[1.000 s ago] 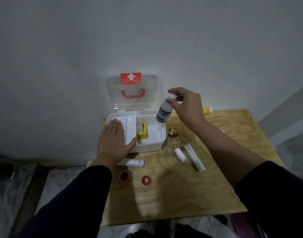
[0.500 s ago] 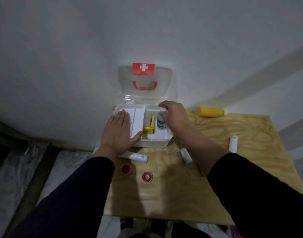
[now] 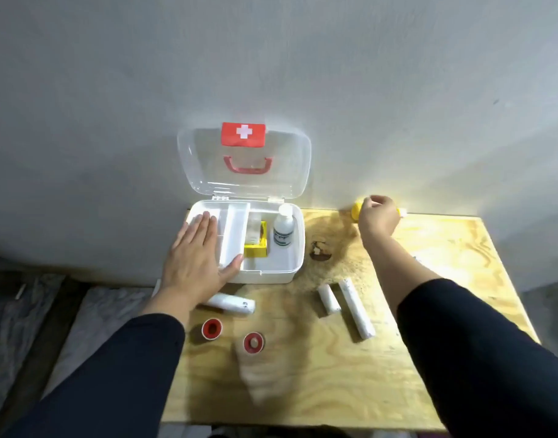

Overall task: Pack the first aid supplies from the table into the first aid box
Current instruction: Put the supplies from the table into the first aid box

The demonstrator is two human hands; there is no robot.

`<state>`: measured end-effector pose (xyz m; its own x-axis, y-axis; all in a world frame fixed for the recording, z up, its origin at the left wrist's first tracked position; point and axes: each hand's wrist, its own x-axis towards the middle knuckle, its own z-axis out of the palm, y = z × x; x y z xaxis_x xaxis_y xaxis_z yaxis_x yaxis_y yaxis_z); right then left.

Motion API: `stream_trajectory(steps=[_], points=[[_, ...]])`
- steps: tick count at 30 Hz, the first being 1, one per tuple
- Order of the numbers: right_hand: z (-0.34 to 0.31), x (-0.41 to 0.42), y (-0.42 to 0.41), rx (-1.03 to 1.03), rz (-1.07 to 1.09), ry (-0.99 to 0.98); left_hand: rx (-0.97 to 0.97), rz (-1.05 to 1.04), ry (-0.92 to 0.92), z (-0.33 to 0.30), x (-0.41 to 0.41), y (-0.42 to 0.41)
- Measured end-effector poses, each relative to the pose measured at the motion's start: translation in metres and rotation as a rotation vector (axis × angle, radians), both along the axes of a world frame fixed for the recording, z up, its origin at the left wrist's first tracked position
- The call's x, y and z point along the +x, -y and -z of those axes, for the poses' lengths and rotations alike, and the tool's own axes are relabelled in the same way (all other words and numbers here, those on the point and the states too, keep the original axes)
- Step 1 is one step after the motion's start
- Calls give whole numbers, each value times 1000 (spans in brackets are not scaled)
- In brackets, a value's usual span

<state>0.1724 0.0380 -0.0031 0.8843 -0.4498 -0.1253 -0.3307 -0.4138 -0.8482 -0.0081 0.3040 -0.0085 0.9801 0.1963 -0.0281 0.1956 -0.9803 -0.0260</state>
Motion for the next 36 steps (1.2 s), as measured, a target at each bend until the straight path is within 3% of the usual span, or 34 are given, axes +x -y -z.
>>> stream_trajectory(steps=[5, 10, 14, 18, 22, 28, 32, 36], points=[[10, 32, 34, 304, 351, -225, 24, -5, -21, 0, 0, 0], [15, 45, 50, 634, 407, -303, 31, -11, -35, -2, 1, 2], [11, 46, 48, 637, 273, -348, 12, -12, -33, -2, 1, 2], [3, 46, 40, 739, 283, -302, 14, -6, -26, -2, 0, 3], [-6, 27, 32, 567, 184, -146, 28, -6, -37, -2, 0, 2], [-56, -22, 11, 235, -194, 116, 18, -7, -39, -6, -1, 4], [-93, -59, -12, 207, -372, 255, 12, -1, -64, -10, -2, 5], [-105, -87, -37, 220, -491, 266, 29, 2, -49, -11, -2, 6]])
